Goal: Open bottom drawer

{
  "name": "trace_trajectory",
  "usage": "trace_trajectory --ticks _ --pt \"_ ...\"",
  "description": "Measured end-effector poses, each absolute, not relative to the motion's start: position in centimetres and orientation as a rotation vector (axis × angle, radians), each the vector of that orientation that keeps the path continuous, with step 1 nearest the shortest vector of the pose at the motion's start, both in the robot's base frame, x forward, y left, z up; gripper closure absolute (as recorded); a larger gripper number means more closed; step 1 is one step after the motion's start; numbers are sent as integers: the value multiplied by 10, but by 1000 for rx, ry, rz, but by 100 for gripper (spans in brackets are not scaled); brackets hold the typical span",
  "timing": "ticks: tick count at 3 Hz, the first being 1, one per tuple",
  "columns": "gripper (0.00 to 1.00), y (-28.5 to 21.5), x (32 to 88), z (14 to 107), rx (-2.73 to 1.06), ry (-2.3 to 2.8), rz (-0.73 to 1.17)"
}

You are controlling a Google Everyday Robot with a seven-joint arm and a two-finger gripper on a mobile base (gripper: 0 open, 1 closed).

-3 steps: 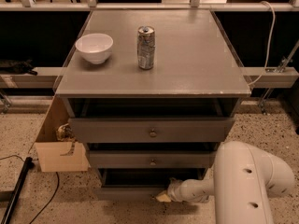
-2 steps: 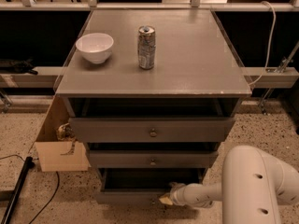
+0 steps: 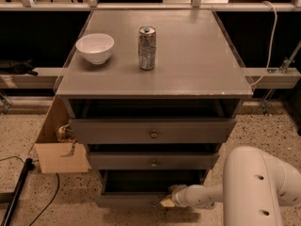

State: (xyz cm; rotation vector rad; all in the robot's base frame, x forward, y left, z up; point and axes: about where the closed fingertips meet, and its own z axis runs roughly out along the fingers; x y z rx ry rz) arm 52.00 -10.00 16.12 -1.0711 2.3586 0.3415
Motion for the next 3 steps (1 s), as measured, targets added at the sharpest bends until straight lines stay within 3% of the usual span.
trace_trajectory --ticks 2,3 --pt "54 -100 520 161 -1071 2359 342" --pt "24 -100 520 161 -1071 2359 342"
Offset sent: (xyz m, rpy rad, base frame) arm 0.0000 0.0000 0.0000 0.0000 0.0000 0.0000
